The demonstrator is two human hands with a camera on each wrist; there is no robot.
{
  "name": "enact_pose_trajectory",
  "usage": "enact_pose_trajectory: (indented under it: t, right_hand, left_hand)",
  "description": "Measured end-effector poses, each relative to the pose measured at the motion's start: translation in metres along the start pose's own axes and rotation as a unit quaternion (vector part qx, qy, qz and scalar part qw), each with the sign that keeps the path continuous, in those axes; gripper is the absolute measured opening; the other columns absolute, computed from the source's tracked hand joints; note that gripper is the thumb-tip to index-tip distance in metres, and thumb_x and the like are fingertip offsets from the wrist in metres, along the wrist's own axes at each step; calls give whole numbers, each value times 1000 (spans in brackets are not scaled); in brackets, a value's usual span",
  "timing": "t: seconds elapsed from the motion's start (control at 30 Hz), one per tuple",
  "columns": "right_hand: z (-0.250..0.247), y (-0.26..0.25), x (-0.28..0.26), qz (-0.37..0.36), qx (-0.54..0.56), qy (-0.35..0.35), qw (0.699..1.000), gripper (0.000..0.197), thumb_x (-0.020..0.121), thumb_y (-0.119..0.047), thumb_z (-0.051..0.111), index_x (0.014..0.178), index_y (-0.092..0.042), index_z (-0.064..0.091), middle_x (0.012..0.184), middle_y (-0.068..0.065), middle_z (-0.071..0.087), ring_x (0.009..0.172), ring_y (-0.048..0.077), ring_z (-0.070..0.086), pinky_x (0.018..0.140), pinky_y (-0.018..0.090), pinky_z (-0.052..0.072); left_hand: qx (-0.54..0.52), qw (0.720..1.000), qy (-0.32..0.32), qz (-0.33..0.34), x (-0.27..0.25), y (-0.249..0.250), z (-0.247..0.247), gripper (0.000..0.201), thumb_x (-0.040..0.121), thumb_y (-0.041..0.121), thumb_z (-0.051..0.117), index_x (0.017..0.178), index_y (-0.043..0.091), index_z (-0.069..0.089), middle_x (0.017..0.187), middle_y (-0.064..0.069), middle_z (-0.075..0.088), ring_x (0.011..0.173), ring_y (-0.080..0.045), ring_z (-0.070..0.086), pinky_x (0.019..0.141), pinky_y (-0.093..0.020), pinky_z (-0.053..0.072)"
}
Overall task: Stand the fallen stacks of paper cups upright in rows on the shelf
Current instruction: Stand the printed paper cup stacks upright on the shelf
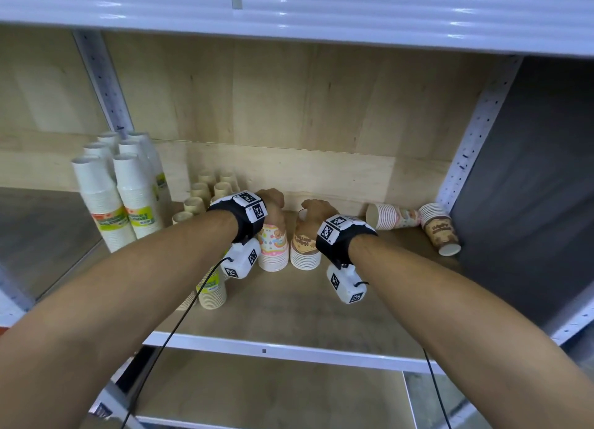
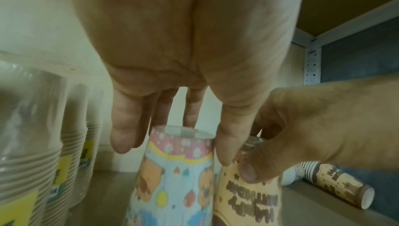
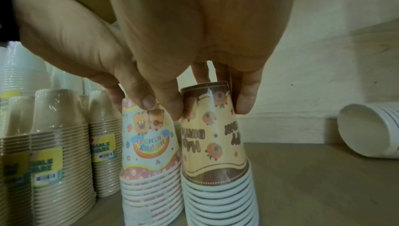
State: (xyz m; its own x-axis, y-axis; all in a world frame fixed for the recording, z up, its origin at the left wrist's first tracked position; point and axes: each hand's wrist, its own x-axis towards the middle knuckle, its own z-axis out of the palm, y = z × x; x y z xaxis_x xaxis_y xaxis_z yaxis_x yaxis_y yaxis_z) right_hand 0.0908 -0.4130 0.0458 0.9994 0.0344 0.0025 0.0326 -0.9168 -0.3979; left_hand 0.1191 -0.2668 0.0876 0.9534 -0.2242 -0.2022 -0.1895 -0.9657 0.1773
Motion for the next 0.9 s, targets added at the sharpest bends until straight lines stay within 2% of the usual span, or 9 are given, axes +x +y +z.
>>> enact_pose_trajectory:
  t: [0.07, 0.13, 0.2, 0.27, 0.33, 0.43, 0.57, 0.77, 0.9]
  right_hand:
    - [-5, 0, 0, -3, -6, 1, 1000, 43, 89, -24, 61, 128, -6, 55, 136, 12, 54, 125, 30, 52, 96, 34, 45]
    - [-12, -1, -1, 1, 10, -6, 1000, 63, 88, -37, 62, 142, -9, 45, 144, 9, 49, 130, 27, 48, 103, 36, 44]
    - [-19, -1, 0, 1, 12, 7, 1000, 73, 82, -55, 61, 140, -14, 45, 139, 8, 53, 125, 27, 53, 100, 39, 47]
    - [-29, 3, 0, 5, 4, 34, 999, 70, 82, -60, 57, 135, -14, 48, 130, 10, 58, 116, 29, 57, 93, 39, 49]
    - [-40, 9, 2, 13, -1, 47, 999, 66, 87, -57, 54, 134, -13, 47, 130, 12, 57, 116, 31, 56, 91, 38, 48]
    - [-59, 24, 5, 37, -11, 62, 997, 61, 89, -52, 53, 136, -13, 45, 131, 11, 56, 116, 31, 56, 89, 37, 48]
    - [-81, 54, 5, 65, -26, 93, 993, 55, 91, -45, 52, 134, -12, 45, 129, 11, 56, 110, 31, 58, 81, 35, 47]
    - [-111, 100, 2, 128, -20, 131, 983, 52, 89, -37, 54, 131, -7, 46, 128, 14, 55, 112, 32, 56, 87, 38, 49]
    - [-120, 137, -2, 174, -25, 131, 976, 43, 88, -29, 55, 123, -5, 48, 120, 16, 57, 103, 34, 59, 73, 34, 45]
  left_hand:
    - [-18, 1000, 14, 7, 0, 4, -2, 31, 83, 21, 74, 108, 25, 56, 83, 6, 53, 88, -14, 53, 63, -18, 43]
    - [5, 999, 36, 13, -7, 9, -10, 36, 87, 20, 70, 120, 14, 60, 110, -6, 59, 98, -18, 53, 67, -19, 41]
    - [0, 999, 52, 10, -7, 13, -17, 39, 86, 25, 69, 121, 12, 57, 122, -5, 53, 106, -21, 53, 63, -19, 39]
    - [-17, 998, 63, 15, -4, 17, -27, 54, 84, 33, 70, 132, 15, 51, 136, -1, 47, 120, -22, 50, 78, -23, 40]
    - [-21, 997, 66, 20, 1, 24, -35, 59, 88, 35, 66, 140, 17, 45, 146, -1, 41, 129, -23, 45, 90, -28, 40]
    - [-15, 997, 66, 41, 5, 40, -46, 57, 90, 35, 62, 142, 19, 44, 148, -1, 38, 132, -24, 42, 96, -31, 39]
    - [-37, 994, 71, 69, 13, 64, -54, 53, 89, 36, 64, 137, 22, 47, 146, 1, 41, 130, -23, 45, 92, -30, 38]
    - [-46, 987, 76, 133, 29, 110, -51, 48, 89, 36, 65, 133, 23, 51, 145, 1, 41, 128, -22, 46, 89, -27, 37]
    - [-60, 983, 66, 163, 43, 146, -39, 48, 88, 32, 67, 132, 23, 52, 142, -1, 46, 124, -23, 50, 89, -28, 40]
